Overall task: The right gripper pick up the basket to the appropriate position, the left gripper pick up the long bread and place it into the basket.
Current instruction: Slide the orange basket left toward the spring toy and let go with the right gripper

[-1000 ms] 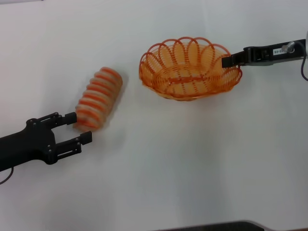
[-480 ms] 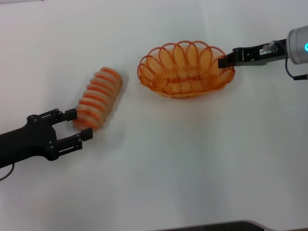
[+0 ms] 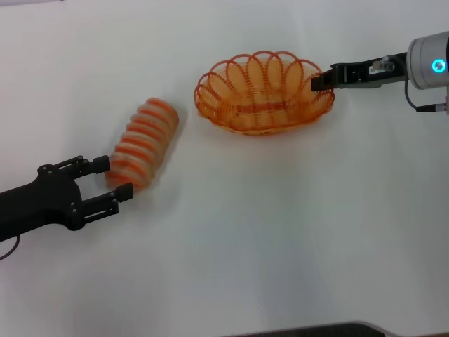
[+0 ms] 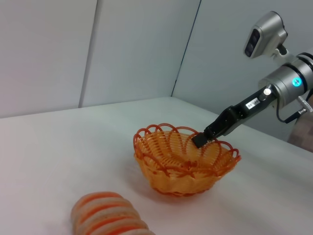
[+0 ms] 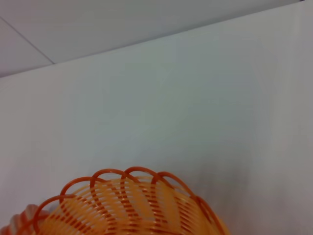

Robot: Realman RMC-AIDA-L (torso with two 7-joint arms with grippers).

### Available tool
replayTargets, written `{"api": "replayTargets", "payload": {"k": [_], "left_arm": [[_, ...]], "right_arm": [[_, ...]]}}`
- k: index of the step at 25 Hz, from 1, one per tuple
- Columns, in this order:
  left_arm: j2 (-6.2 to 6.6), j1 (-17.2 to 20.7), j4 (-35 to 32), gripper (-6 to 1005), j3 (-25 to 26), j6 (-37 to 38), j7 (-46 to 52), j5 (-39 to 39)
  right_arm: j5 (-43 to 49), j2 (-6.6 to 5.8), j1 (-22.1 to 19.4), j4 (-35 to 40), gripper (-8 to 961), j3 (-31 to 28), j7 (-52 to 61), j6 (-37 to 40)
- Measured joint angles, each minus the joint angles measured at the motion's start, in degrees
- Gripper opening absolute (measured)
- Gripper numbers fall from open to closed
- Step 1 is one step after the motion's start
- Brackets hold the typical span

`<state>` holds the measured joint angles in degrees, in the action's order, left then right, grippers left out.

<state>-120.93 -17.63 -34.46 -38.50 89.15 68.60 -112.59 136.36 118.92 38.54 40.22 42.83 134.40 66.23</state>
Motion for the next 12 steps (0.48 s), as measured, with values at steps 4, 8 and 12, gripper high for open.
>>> {"api": "replayTargets", "payload": {"k": [4,8,12], "left_arm": [[0.0,-0.17,0.0,721,-0.11,-0.37,0.06,0.0],[-0.07,-0.19,0.0,722,-0.15,-0.47,0.09,0.0],[-0.09,-0.2,0.0,723,-0.06,-0.51,0.11,0.0]], "right_arm": [[-0.22,0.34,0.55,-0.59,86,-0.33,0.1,-0.25],[-1.17,0.42,0.67,-0.99,86,-0.01,0.44,-0.32],[-1.51,0.43,0.73,-2.2,86,-0.19,0.6,-0.34]]}}
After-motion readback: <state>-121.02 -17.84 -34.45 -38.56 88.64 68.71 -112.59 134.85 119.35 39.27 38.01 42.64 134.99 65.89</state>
